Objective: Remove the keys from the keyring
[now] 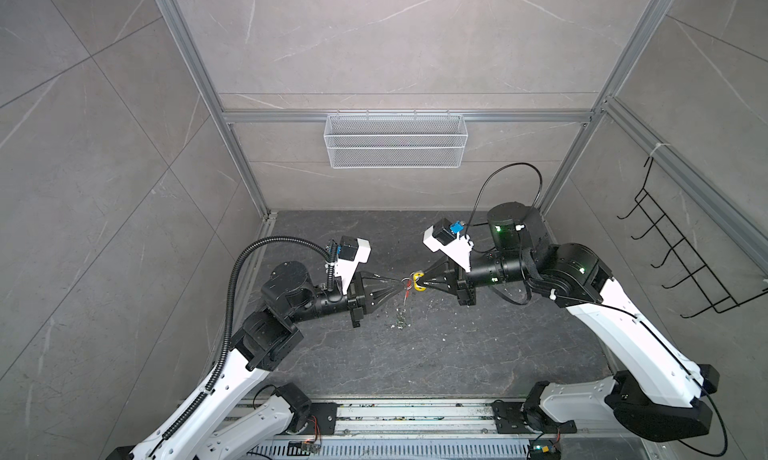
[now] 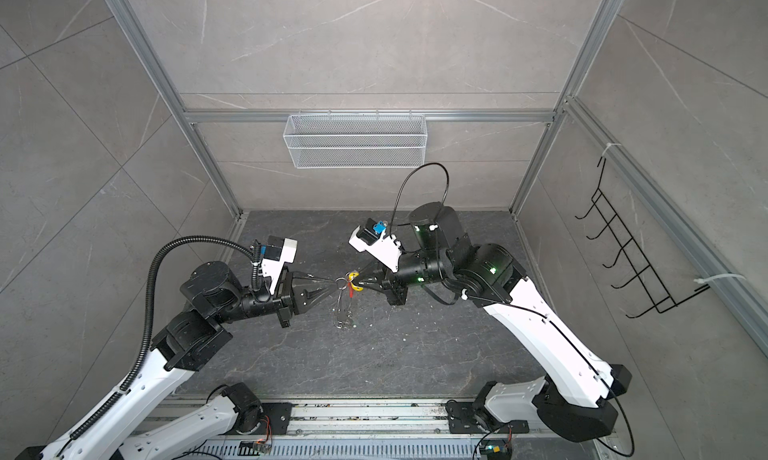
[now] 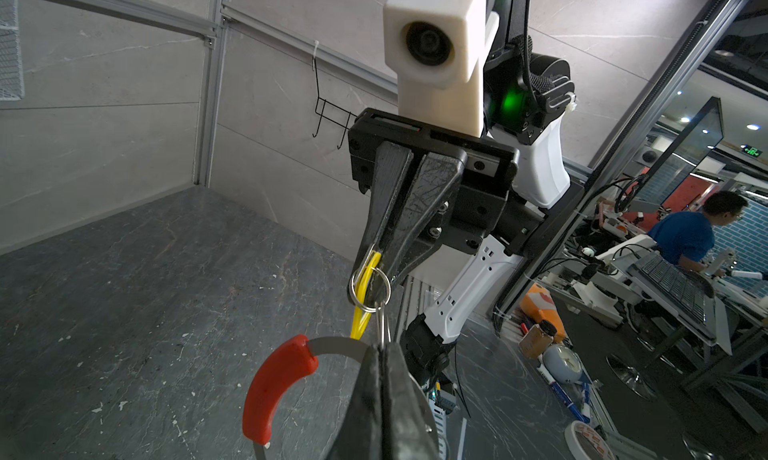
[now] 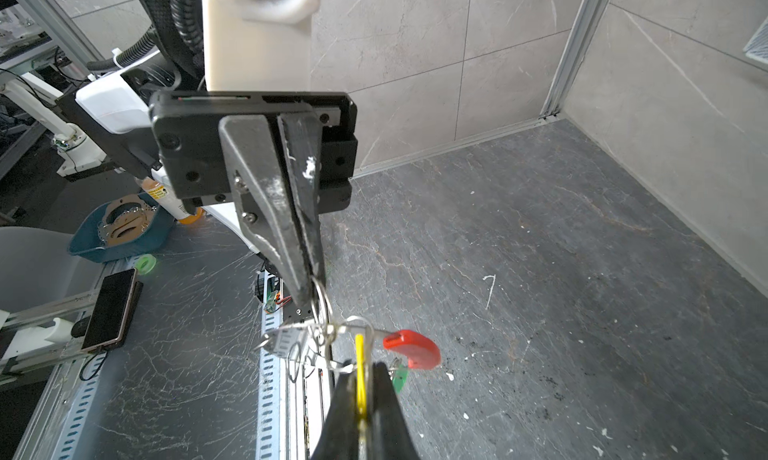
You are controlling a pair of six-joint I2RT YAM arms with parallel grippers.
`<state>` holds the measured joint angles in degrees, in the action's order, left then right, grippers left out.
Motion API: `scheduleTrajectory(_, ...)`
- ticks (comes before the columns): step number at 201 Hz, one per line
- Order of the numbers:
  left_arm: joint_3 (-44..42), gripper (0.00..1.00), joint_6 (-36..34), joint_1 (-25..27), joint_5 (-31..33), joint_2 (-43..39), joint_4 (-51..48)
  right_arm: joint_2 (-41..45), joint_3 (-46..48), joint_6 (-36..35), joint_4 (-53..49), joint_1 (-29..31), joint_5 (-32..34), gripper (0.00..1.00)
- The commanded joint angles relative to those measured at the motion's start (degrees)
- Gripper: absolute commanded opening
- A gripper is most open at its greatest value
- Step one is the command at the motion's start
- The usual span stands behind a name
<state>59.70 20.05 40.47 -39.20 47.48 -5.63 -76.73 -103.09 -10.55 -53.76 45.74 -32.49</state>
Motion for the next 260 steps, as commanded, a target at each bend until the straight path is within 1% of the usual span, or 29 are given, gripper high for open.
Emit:
scheduleTrajectory(1,2.3,0.0,-1.9,-0.2,-3.6,0.2,-3.1,-0.5,-3.8,-2.7,-3.1,-0.4,2.2,0.0)
scheduleTrajectory(29,3.6,0.0,-2.5,-0.3,-4.7,1.4,-4.7,-0.9,-4.7,-3.3,-3.8,0.2,4.8,0.0)
scheduleTrajectory(66,5.3,0.0,-4.1,-0.4,-5.7,2.8,-7.0,-1.8,-6.8,-4.7,-6.3,0.5,5.6,0.0)
scheduleTrajectory(106,6.9,0.0,-5.7,-0.6,-4.9,3.7,-9.1,-3.2,-9.4,-5.9,-8.6,1.6,7.6,0.0)
scheduleTrajectory(128,7.5,0.0,-6.4,-0.6,-5.0,4.2,-9.4,-3.6,-10.1,-6.1,-8.4,2.6,10.7,0.0)
scheduleTrajectory(155,9.0,0.0,-7.6,-0.6,-4.9,5.3,-12.1,-4.7,-12.5,-7.8,-10.5,4.0,14.9,0.0)
scheduleTrajectory(175,9.3,0.0,-7.1,-0.8,-6.8,6.0,-12.0,-4.8,-13.2,-9.4,-10.4,5.5,18.6,0.0)
scheduleTrajectory(199,10.1,0.0,-7.0,-0.8,-8.2,7.4,-12.3,-5.6,-14.3,-11.1,-9.3,6.9,20.3,0.0)
scheduleTrajectory(221,10.8,0.0,-7.3,-0.8,-8.1,8.0,-13.4,-6.7,-16.9,-12.8,-10.1,8.1,22.1,0.0)
scheduleTrajectory(260,11.0,0.0,-7.3,-1.0,-8.0,8.4,-13.4,-8.6,-20.5,-14.8,-11.4,10.4,22.9,0.0)
